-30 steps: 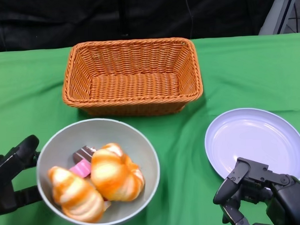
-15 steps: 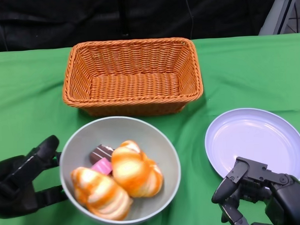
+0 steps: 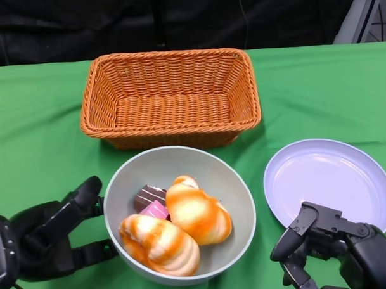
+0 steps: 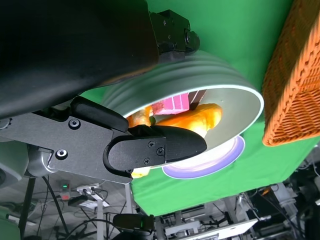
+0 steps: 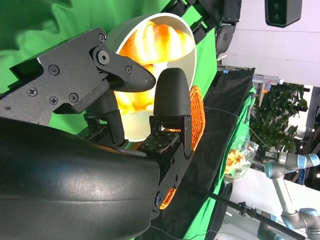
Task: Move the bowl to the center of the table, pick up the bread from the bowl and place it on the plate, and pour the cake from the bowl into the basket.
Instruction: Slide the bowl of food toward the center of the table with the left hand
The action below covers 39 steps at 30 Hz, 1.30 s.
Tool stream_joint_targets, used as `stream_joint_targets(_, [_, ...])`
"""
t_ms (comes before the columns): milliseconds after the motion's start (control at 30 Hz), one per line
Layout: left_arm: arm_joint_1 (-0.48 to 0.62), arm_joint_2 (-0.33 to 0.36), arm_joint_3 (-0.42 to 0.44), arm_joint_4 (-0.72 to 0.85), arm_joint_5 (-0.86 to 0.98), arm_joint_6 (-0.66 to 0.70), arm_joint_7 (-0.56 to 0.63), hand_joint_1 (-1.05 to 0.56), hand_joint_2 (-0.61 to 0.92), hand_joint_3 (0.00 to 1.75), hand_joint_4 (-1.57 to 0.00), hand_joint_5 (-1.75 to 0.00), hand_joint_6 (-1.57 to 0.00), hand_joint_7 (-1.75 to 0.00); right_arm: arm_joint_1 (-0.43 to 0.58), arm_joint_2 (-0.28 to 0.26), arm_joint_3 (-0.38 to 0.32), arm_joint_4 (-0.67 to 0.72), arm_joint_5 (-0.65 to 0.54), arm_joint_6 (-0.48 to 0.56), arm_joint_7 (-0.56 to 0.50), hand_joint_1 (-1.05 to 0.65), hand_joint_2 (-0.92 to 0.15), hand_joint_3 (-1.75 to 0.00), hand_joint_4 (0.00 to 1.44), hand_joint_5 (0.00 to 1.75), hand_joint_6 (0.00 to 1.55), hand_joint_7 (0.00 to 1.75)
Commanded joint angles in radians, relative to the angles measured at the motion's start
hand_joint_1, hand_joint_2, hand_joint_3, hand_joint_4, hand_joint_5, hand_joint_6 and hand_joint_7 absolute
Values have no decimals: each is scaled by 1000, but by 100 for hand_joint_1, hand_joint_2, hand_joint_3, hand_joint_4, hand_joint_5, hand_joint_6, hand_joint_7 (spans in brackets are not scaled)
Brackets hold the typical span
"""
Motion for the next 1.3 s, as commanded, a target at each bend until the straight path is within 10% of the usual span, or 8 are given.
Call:
stream_joint_targets(33, [-15,-20,-9,-28,0,13,24,-67,92,48,0,0,0,0,2,2,0,5,0,-3,-7,-11,-61,-90,75,156,68,129])
stream_joint_targets(567, [23,-54,-81,-90,-1,-49,24,-67,92,44,0,0,0,0,4,4,3,6,-6,-5,-10,-12,-61,-91,74,156,69,128])
stream_joint_targets(1300, [98,253,-45,-49,18,-350,-94,-61,92,28,0,0,0,0,-1,-2,-9,29,8,-16,-5,-10,-61,-90,73,157,68,127])
